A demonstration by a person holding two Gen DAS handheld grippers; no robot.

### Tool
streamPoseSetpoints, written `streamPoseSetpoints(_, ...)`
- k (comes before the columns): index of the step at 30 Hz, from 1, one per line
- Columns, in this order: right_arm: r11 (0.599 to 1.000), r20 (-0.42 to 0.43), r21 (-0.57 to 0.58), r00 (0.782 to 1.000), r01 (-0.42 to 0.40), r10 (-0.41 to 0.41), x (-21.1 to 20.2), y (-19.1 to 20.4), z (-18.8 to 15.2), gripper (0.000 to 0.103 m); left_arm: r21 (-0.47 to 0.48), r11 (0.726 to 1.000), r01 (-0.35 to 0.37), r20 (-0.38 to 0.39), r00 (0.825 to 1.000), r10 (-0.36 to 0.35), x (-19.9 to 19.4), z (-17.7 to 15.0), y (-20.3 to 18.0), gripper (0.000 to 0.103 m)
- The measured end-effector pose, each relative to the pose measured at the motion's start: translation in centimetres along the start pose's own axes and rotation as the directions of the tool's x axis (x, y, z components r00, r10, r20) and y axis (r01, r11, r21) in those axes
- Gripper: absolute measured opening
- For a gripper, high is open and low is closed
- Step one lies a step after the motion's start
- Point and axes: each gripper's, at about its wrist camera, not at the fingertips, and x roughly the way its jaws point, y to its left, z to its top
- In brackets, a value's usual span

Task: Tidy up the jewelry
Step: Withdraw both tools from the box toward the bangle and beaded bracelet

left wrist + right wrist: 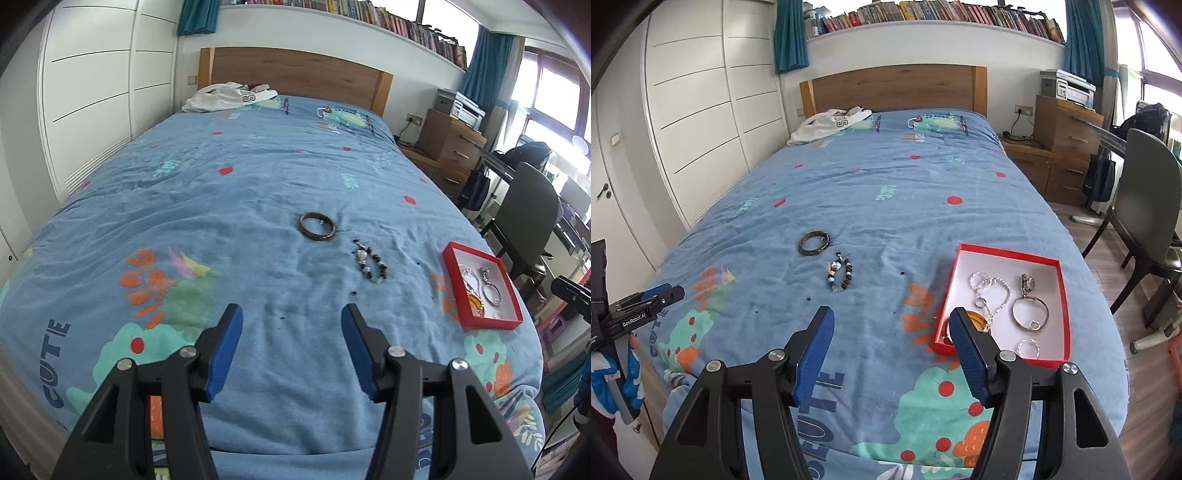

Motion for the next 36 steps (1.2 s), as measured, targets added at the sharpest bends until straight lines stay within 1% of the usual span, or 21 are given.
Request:
streamPoseSetpoints(5,0.999,-0.005,-0.034,0.999,-0.035,0.035,1.8,2.3,0.5,0.071,-0.040,0.999,-0.024,-0.019,1.000,0.024,1.3,0.0,2.8,0.054)
streamPoseSetpoints(9,0.997,-0.030,-0.040,0.997,-0.068,0.067,4.6,3.5,0.6,0.072,-0.059,0.998,-0.033,-0.051,0.998,0.030,3.8,0.2,4.0,0.054)
streamPoseSetpoints(12,0.995,-0.059,-0.037,0.994,-0.092,0.090,7.4,4.0,0.6,0.072,-0.053,0.998,-0.041,-0.081,0.996,0.037,6.4,0.6,4.2,0.054)
streamPoseSetpoints(18,0.989,-0.134,-0.031,0.981,-0.144,0.138,14.3,5.0,0.8,0.072,-0.036,0.999,-0.021,-0.136,0.991,0.016,13.1,2.4,3.5,0.054)
streamPoseSetpoints(21,0.985,-0.178,-0.024,0.970,-0.170,0.163,18.1,5.4,1.0,0.072,-0.035,0.999,-0.008,-0.165,0.986,0.002,16.6,3.7,2.9,0.054)
streamPoseSetpoints(25,0.978,-0.222,-0.005,0.954,-0.208,0.202,22.7,6.0,1.3,0.072,-0.026,0.999,0.020,-0.183,0.983,-0.024,20.6,5.7,1.8,0.054)
streamPoseSetpoints(29,0.971,-0.251,-0.005,0.940,-0.241,0.232,26.2,6.7,1.5,0.072,-0.023,0.998,0.052,-0.191,0.980,-0.056,24.3,7.9,1.0,0.054)
streamPoseSetpoints(33,0.967,-0.271,0.002,0.931,-0.256,0.247,29.1,7.0,1.5,0.072,-0.042,0.995,0.088,-0.202,0.975,-0.094,27.8,9.5,0.2,0.054)
streamPoseSetpoints(36,0.965,-0.277,0.004,0.927,-0.261,0.252,30.6,6.9,1.4,0.072,-0.044,0.994,0.100,-0.213,0.971,-0.108,30.1,10.2,-0.3,0.054)
